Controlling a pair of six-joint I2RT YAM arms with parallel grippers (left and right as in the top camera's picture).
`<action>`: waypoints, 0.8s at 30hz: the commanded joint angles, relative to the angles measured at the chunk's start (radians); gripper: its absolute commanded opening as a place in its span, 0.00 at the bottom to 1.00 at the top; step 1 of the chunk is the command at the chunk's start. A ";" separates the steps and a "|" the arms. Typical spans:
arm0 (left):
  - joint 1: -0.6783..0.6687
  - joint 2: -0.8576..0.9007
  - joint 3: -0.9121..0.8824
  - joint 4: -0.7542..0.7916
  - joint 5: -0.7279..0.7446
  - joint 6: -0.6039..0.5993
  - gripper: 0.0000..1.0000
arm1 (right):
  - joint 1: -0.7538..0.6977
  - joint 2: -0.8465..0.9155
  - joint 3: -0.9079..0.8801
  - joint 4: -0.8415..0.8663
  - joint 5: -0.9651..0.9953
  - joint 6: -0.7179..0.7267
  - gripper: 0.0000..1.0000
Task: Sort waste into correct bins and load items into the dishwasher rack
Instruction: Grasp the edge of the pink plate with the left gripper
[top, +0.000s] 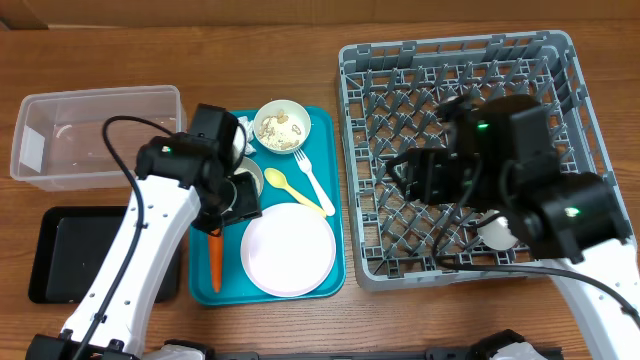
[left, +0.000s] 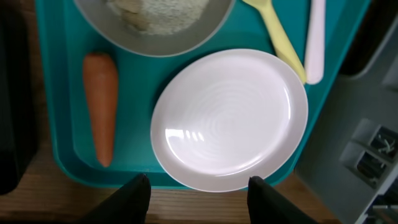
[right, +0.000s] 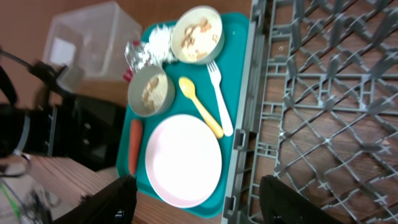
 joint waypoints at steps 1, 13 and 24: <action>0.029 -0.033 0.038 -0.040 -0.046 -0.039 0.51 | 0.078 0.056 0.020 0.016 0.110 0.005 0.66; 0.047 -0.129 0.015 -0.195 -0.140 -0.026 0.54 | 0.181 0.175 0.029 0.053 0.192 0.019 0.67; 0.047 -0.095 -0.428 0.159 0.027 -0.033 0.46 | 0.153 0.042 0.035 0.021 0.200 0.035 0.79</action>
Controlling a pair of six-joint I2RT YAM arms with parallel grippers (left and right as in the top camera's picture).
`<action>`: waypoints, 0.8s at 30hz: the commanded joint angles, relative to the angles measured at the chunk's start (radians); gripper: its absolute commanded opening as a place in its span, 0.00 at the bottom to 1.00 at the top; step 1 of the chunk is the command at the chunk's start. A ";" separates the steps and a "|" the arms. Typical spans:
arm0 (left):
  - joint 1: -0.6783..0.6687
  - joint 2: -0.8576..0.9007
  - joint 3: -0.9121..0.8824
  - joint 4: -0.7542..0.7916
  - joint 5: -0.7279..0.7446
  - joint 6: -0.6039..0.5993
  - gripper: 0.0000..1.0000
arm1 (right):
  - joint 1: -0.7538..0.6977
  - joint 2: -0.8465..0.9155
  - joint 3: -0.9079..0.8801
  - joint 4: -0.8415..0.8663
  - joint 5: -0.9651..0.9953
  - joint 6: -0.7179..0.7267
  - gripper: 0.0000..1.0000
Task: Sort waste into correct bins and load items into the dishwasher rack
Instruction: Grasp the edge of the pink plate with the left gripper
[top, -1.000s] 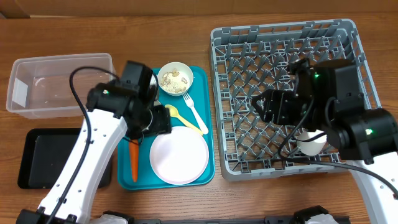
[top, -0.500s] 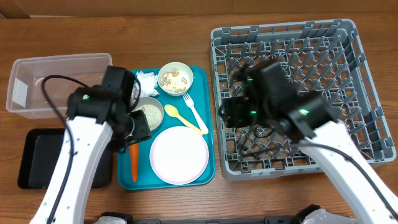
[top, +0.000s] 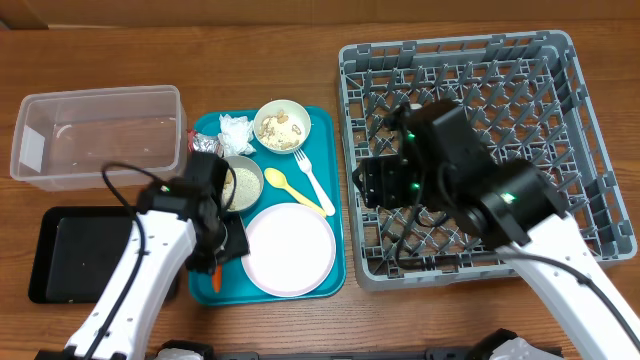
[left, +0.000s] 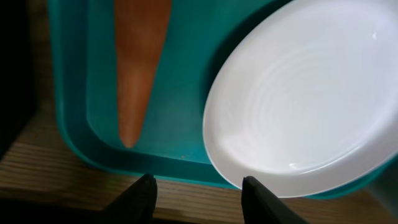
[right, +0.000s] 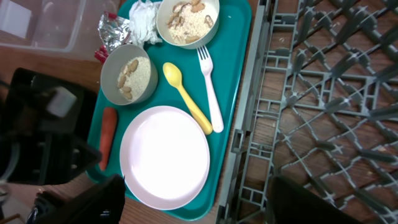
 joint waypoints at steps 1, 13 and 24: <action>0.004 0.008 -0.091 0.050 0.049 -0.006 0.45 | -0.031 -0.047 0.032 -0.005 0.013 0.008 0.79; 0.005 0.008 -0.292 0.333 0.053 -0.023 0.32 | -0.088 -0.062 0.031 -0.054 0.013 0.008 0.79; 0.005 0.006 -0.251 0.297 0.098 -0.032 0.04 | -0.088 -0.062 0.031 -0.067 0.015 0.007 0.79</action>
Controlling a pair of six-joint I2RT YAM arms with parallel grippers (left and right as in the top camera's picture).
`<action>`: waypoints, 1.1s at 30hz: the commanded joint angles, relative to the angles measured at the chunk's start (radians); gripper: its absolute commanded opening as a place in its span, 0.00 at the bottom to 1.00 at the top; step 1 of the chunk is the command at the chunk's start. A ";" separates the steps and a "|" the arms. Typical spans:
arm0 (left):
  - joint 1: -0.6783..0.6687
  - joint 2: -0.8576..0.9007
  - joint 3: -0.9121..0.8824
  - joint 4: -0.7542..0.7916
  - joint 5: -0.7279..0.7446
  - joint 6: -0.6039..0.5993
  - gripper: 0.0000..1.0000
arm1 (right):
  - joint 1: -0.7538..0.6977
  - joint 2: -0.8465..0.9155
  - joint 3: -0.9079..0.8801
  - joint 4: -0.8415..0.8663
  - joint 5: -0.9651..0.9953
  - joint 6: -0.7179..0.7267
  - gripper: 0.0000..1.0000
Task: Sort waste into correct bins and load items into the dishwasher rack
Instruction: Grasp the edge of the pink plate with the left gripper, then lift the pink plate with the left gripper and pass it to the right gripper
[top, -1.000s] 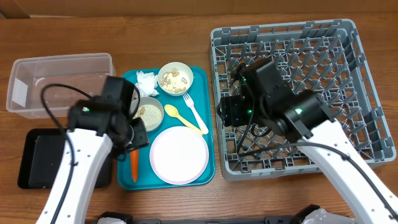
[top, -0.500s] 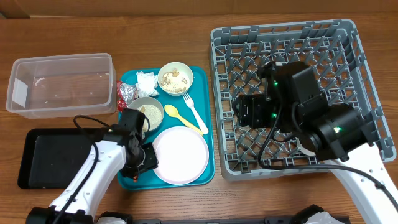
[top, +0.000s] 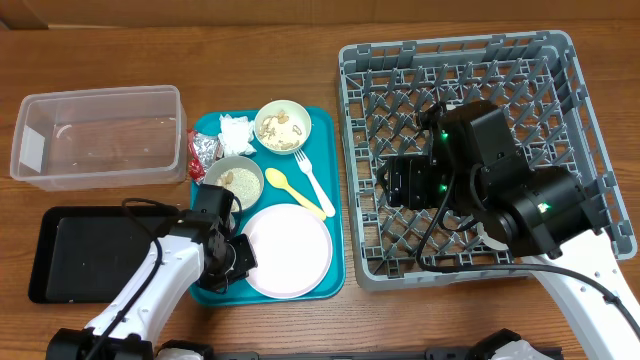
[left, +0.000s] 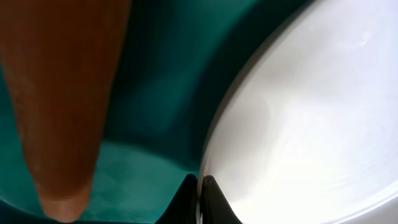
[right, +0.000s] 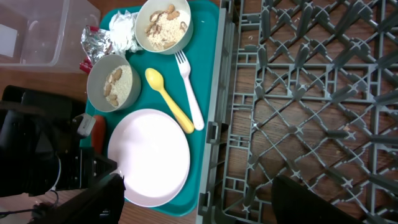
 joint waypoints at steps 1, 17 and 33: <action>0.003 -0.002 0.045 -0.063 0.023 -0.002 0.04 | -0.007 -0.013 0.028 0.002 0.014 0.005 0.79; 0.004 -0.061 0.666 -0.497 0.012 0.143 0.04 | -0.082 -0.013 0.028 0.011 -0.212 -0.156 0.80; 0.002 -0.141 0.860 -0.413 0.210 0.187 0.04 | -0.079 0.075 0.027 0.085 -0.566 -0.463 0.80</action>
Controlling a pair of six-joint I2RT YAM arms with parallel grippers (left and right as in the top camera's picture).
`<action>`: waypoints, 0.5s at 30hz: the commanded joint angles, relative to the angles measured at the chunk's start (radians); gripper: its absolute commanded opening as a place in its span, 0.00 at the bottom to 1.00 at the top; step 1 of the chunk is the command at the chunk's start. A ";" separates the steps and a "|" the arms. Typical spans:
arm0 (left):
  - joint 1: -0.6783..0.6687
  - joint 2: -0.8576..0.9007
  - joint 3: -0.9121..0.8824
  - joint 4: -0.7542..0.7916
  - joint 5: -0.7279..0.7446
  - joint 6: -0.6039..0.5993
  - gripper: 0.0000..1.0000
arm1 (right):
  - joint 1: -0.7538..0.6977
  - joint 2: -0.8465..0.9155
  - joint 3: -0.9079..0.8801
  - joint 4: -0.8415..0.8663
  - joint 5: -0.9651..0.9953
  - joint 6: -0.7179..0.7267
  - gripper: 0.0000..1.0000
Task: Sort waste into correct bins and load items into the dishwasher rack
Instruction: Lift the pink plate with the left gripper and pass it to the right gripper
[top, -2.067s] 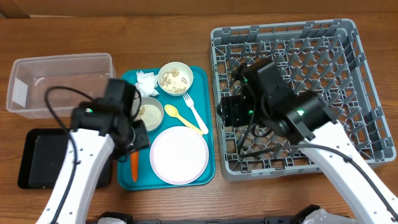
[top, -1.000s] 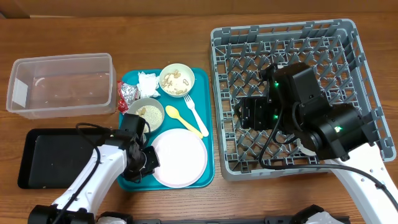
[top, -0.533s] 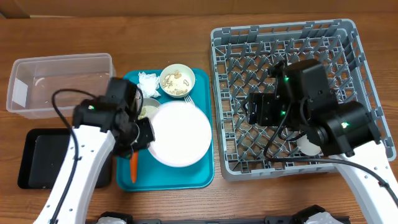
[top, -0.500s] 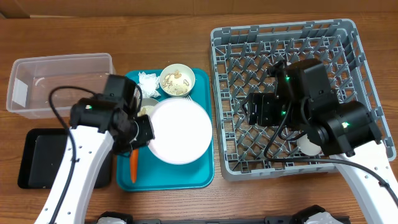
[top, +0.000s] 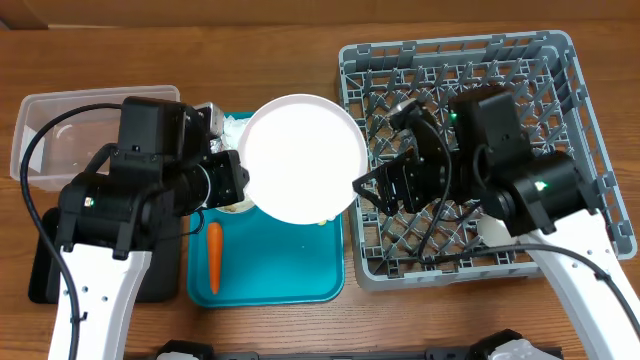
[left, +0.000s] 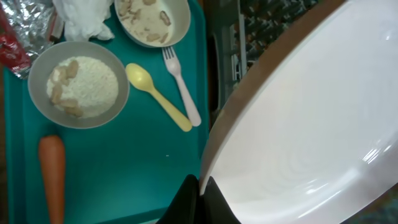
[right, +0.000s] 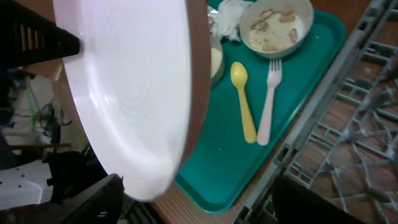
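My left gripper (top: 243, 180) is shut on the rim of the white plate (top: 300, 155), holding it tilted high above the teal tray (top: 290, 285); the left wrist view shows the fingertips pinched on the plate's (left: 298, 124) edge. My right gripper (top: 372, 188) stands open by the plate's right edge, at the left side of the grey dishwasher rack (top: 560, 70). The plate (right: 124, 93) fills the left of the right wrist view. On the tray lie a rice bowl (left: 78, 87), a second bowl (left: 152, 18), a yellow spoon (left: 155, 96), a white fork (left: 183, 87) and a carrot (left: 53, 174).
Crumpled foil (left: 25, 25) and a white napkin (left: 84, 18) sit at the tray's far left corner. A clear plastic bin (top: 40, 140) stands left of the tray and a black bin (top: 45, 270) in front of it. A white object lies in the rack behind my right arm.
The plate was flat on the tray with my left gripper shut on its rim; now it is held tilted high above the tray. My right gripper has moved left, toward the plate.
My left gripper was open above the tray near the carrot and plate. Then it was lower at the plate's left edge, still open. Then it was shut on the rim. Now the plate is off the tray, up beside the rack and my open right gripper.
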 joint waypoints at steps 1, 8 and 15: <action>0.001 -0.013 0.024 0.006 0.064 0.023 0.04 | 0.000 0.027 0.027 0.024 -0.153 -0.123 0.80; -0.021 -0.013 0.024 0.014 0.076 0.026 0.04 | 0.000 0.040 0.027 0.154 -0.175 -0.142 0.72; -0.045 -0.013 0.024 0.026 0.076 0.026 0.04 | 0.000 0.040 0.027 0.243 -0.203 -0.028 0.39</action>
